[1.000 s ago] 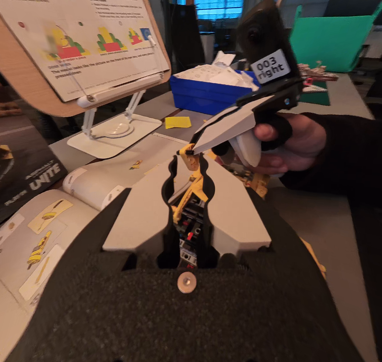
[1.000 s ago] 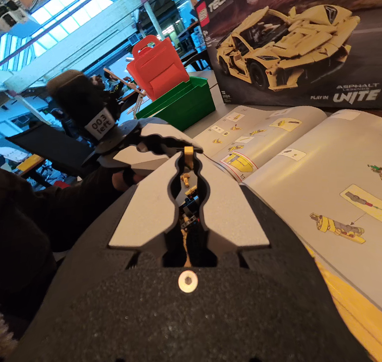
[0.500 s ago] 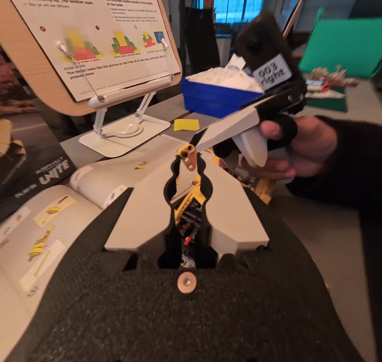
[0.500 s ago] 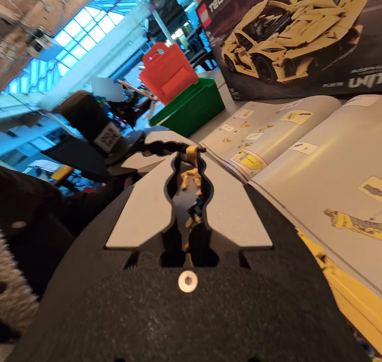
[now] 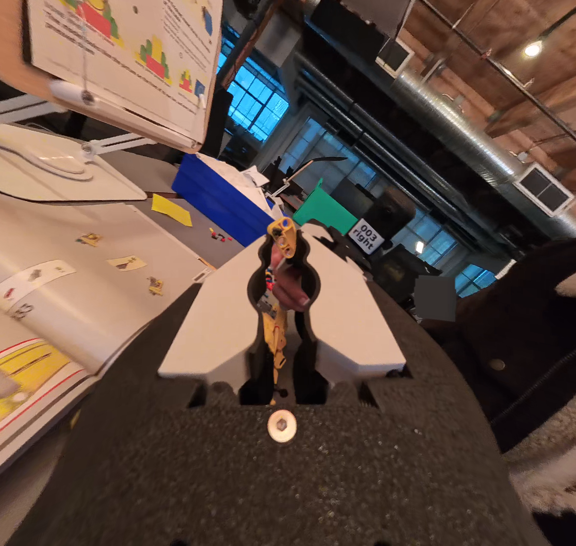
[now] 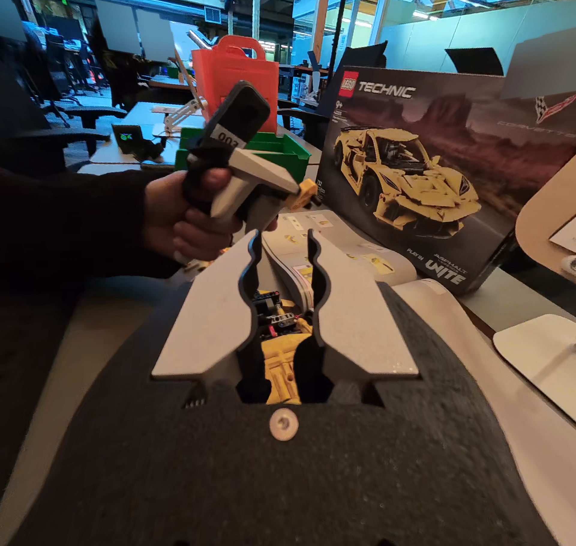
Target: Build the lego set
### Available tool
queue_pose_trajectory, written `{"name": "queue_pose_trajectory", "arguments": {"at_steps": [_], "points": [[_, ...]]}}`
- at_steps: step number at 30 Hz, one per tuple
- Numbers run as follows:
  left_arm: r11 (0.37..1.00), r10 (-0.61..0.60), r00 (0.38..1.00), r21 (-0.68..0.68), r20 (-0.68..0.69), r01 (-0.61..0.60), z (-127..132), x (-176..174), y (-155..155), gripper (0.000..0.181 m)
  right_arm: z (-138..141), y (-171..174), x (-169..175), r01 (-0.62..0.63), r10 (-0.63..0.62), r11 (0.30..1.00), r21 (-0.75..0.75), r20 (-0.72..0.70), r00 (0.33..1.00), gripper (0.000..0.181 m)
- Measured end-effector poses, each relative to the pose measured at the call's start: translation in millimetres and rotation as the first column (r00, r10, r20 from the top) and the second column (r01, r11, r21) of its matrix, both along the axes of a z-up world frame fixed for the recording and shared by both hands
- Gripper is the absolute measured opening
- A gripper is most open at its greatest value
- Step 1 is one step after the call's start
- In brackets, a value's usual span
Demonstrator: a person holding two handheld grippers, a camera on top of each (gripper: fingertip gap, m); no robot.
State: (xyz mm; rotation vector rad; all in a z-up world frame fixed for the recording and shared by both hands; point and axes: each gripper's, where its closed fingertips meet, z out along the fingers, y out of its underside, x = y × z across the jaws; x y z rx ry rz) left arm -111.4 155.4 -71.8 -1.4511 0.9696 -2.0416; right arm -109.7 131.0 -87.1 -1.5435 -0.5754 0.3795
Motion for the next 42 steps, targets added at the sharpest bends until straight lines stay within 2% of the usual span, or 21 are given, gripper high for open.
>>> {"name": "queue_pose_trajectory", "arguments": {"at_steps": [3,6,8,11,13,18,22,24,28,30,33,35,38,40,42], "points": [[1.000,0.025,0.999,-0.012,-0.028,-0.026,6,-14,10,0.015,16,-8,1,-0.025,0.024,0.999,-0.021,-0.041,0.999,0.028],[0.998,-0.024,0.995,-0.053,-0.096,0.019,-1,-41,-7,0.015,17,-40,-7,-0.089,0.093,0.986,-0.142,0.017,0.996,0.034],[0.996,-0.073,0.982,-0.069,-0.172,0.062,-20,-65,-30,0.015,-11,-80,-27,-0.196,0.223,0.934,-0.298,0.057,0.973,0.033],[0.989,-0.120,0.951,-0.116,-0.284,0.090,-54,-97,-63,0.015,-78,-124,-43,-0.186,0.299,0.836,-0.517,0.143,0.944,0.039],[0.978,-0.137,0.943,-0.191,-0.302,0.081,-66,-108,-79,0.015,-108,-130,-49,-0.151,0.286,0.823,-0.548,0.170,0.943,0.044],[0.927,-0.134,0.962,-0.374,-0.236,0.037,-63,-116,-91,0.015,-140,-127,-56,-0.087,0.309,0.856,-0.509,0.371,0.876,0.045],[0.920,-0.103,0.967,-0.392,-0.233,0.004,-67,-121,-92,0.015,-158,-128,-57,-0.085,0.364,0.820,-0.566,0.402,0.840,0.041],[0.918,-0.099,0.970,-0.397,-0.224,0.002,-67,-122,-93,0.015,-157,-127,-59,-0.113,0.371,0.811,-0.573,0.356,0.858,0.027],[0.935,-0.094,0.970,-0.354,-0.224,0.010,-67,-120,-95,0.015,-157,-124,-62,-0.144,0.387,0.808,-0.571,0.331,0.861,0.024],[0.948,-0.118,0.977,-0.314,-0.177,0.057,-60,-118,-100,0.015,-137,-118,-73,-0.215,0.366,0.811,-0.545,0.184,0.912,0.024],[0.968,-0.145,0.982,-0.223,-0.120,0.115,-52,-115,-108,0.015,-90,-100,-81,-0.277,0.308,0.872,-0.402,0.011,0.951,0.024],[0.971,-0.154,0.985,-0.195,-0.080,0.136,-46,-112,-109,0.015,-63,-97,-90,-0.354,0.332,0.877,-0.325,-0.121,0.935,0.023],[0.968,-0.169,0.982,-0.201,-0.084,0.150,-49,-108,-107,0.015,-38,-93,-96,-0.425,0.356,0.872,-0.241,-0.283,0.891,0.023],[0.964,-0.175,0.983,-0.213,-0.063,0.158,-47,-109,-106,0.015,-31,-91,-96,-0.441,0.357,0.874,-0.204,-0.344,0.868,0.024],[0.960,-0.174,0.983,-0.231,-0.049,0.159,-46,-110,-104,0.015,-29,-89,-94,-0.421,0.348,0.890,-0.177,-0.333,0.876,0.023]]}}
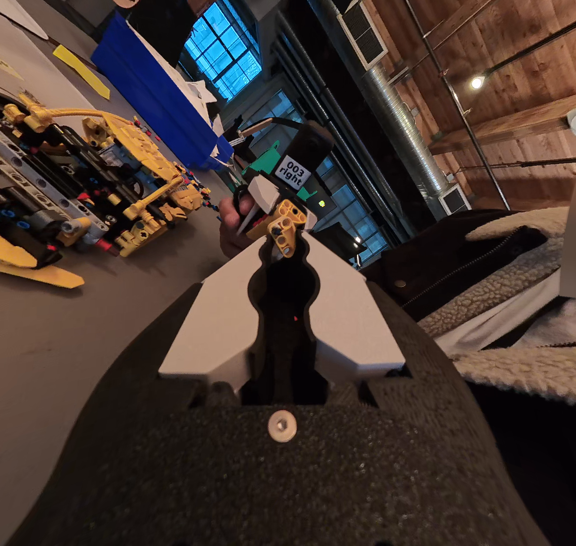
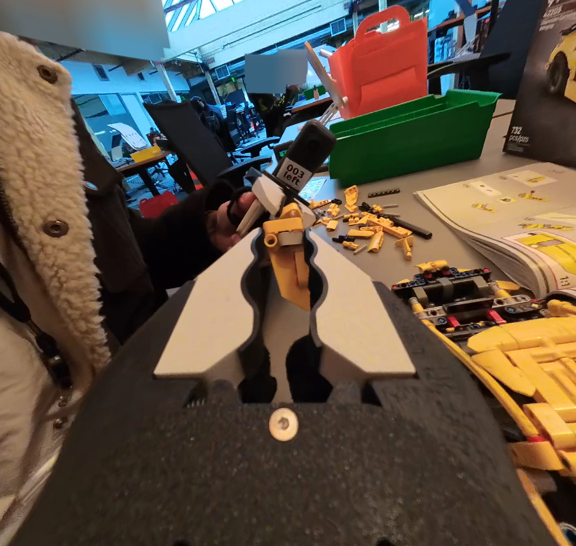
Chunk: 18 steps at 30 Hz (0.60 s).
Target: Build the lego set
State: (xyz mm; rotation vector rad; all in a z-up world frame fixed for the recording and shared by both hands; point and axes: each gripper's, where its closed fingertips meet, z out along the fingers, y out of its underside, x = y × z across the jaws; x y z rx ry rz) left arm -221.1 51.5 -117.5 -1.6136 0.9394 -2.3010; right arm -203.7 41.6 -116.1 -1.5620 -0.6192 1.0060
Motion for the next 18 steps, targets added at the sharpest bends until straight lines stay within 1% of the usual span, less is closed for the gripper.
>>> {"name": "queue_pose_trajectory", "arguments": {"at_steps": [3,7,11,14,18], "points": [[1.000,-0.007,1.000,-0.011,0.006,0.007,0,1,0,0.015,-1,-1,-1,0.017,-0.019,0.999,0.036,0.040,0.999,0.023],[1.000,-0.021,1.000,0.003,0.018,0.021,2,3,-5,0.015,-12,1,-5,0.032,-0.037,0.999,0.044,0.105,0.994,0.024],[1.000,-0.014,0.999,-0.012,0.053,0.015,7,1,-2,0.014,-21,5,-7,0.040,-0.044,0.999,0.033,0.142,0.989,0.024],[1.000,-0.008,0.998,-0.017,0.060,0.009,8,0,-1,0.015,-22,8,-4,0.059,-0.064,0.997,0.040,0.146,0.987,0.024],[1.000,0.006,0.999,0.009,0.047,-0.007,6,2,-1,0.014,-21,11,2,0.087,-0.092,0.995,0.042,0.138,0.986,0.024]]}}
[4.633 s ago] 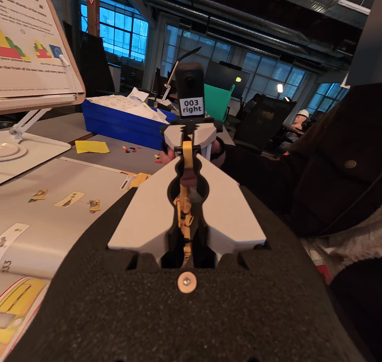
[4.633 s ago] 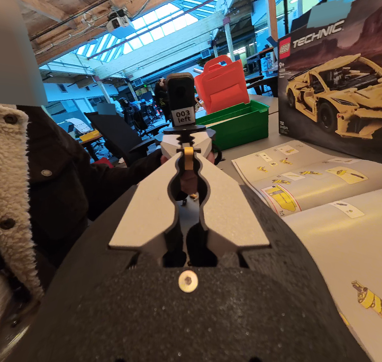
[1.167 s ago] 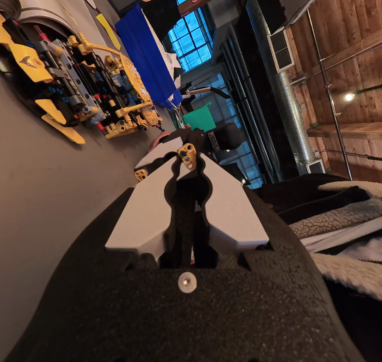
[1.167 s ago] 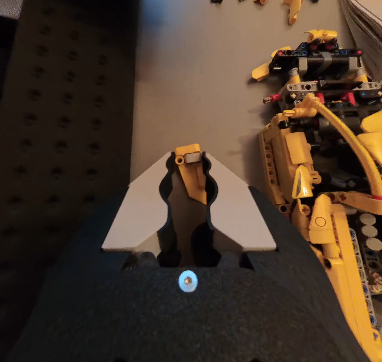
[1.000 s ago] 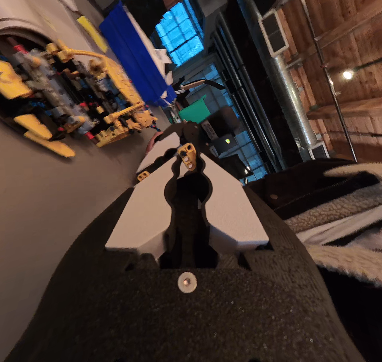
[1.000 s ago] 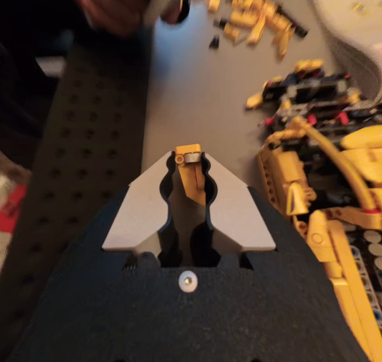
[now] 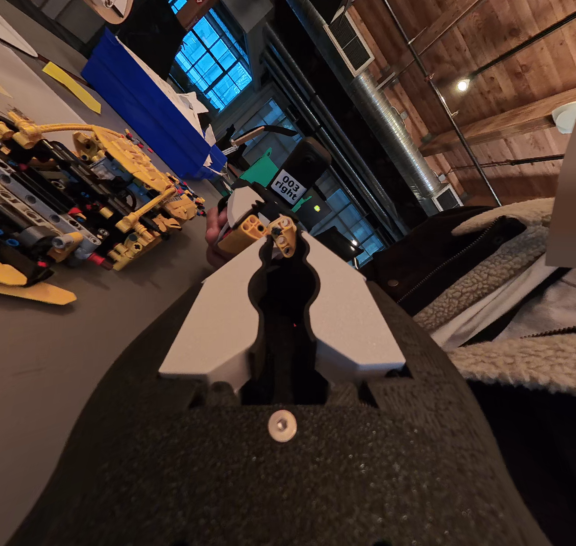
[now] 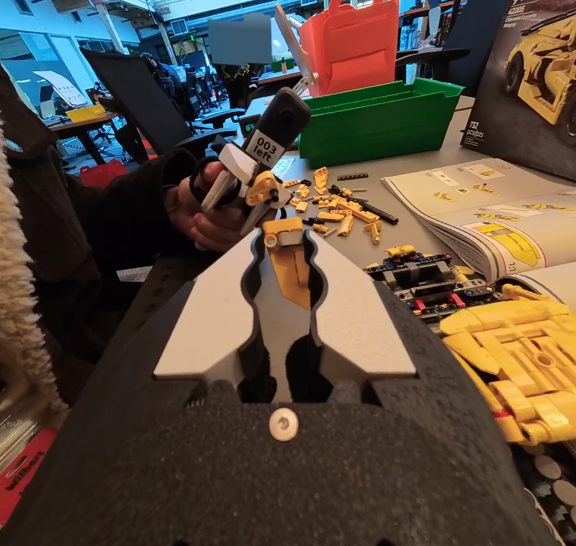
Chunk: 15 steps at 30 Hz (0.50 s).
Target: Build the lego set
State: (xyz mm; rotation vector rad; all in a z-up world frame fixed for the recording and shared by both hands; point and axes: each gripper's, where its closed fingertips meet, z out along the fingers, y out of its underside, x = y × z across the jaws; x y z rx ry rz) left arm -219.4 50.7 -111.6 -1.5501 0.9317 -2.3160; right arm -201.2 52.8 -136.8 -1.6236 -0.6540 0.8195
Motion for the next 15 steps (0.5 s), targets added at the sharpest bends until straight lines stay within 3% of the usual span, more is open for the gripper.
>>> {"name": "queue_pose_trajectory", "arguments": {"at_steps": [15], "points": [[0.998,0.024,0.999,0.066,-0.025,-0.022,-3.3,3.2,-3.5,0.014,-3.9,-1.0,0.5,-0.012,0.011,0.999,-0.048,-0.015,1.000,0.024]]}}
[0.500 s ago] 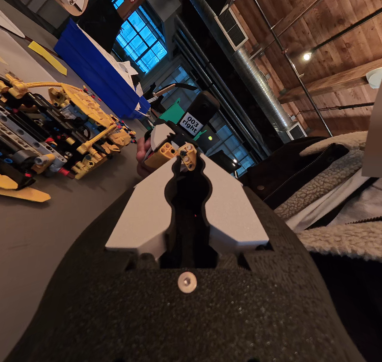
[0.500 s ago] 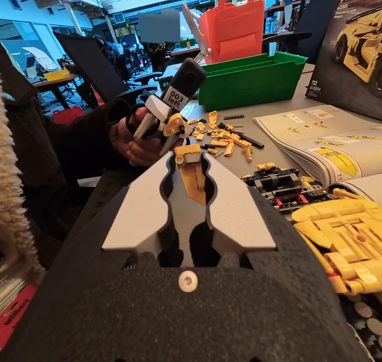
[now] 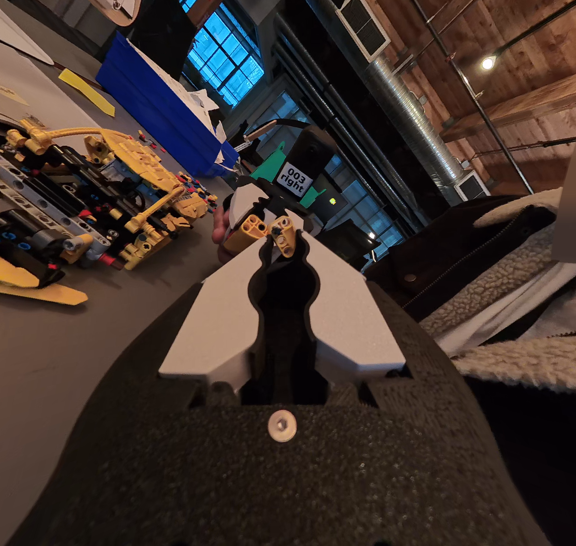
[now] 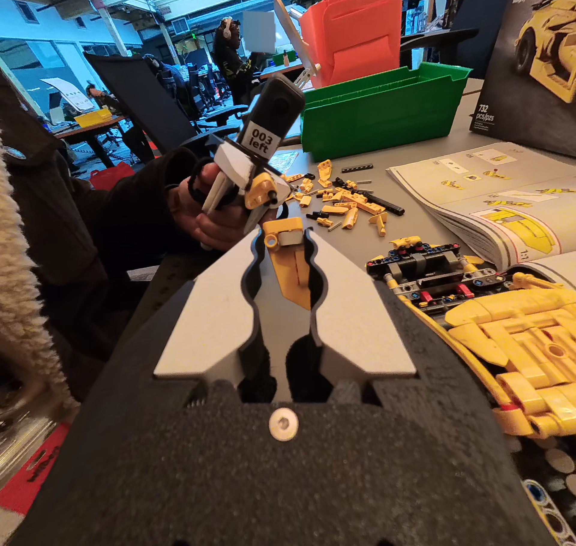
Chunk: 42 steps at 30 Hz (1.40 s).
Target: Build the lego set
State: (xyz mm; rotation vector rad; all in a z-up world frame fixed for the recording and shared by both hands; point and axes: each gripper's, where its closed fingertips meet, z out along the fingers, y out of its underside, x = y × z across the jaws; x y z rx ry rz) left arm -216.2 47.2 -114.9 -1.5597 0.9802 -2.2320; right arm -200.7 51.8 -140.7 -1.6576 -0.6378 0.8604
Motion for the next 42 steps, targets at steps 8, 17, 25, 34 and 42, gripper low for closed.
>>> {"name": "queue_pose_trajectory", "arguments": {"at_steps": [8,17,25,34,42], "points": [[1.000,0.010,0.999,0.012,-0.037,-0.009,-6,3,0,0.014,-1,-2,-3,-0.005,0.004,1.000,0.022,0.039,0.999,0.024],[1.000,0.000,0.996,0.009,-0.092,0.001,-15,7,0,0.014,0,-4,-4,0.006,-0.019,0.994,0.105,0.124,0.992,0.024],[1.000,-0.008,0.993,0.019,-0.115,0.010,-18,9,-2,0.014,-8,-4,-5,0.009,-0.028,0.994,0.105,0.182,0.983,0.024],[0.995,-0.020,0.975,0.090,-0.221,0.041,-36,12,-5,0.014,-27,-7,-2,-0.009,-0.049,0.988,0.153,0.371,0.927,0.024],[0.984,-0.097,0.956,0.120,-0.275,0.134,-46,10,-14,0.013,-35,-16,-3,-0.055,0.030,0.997,0.062,0.350,0.936,0.024]]}}
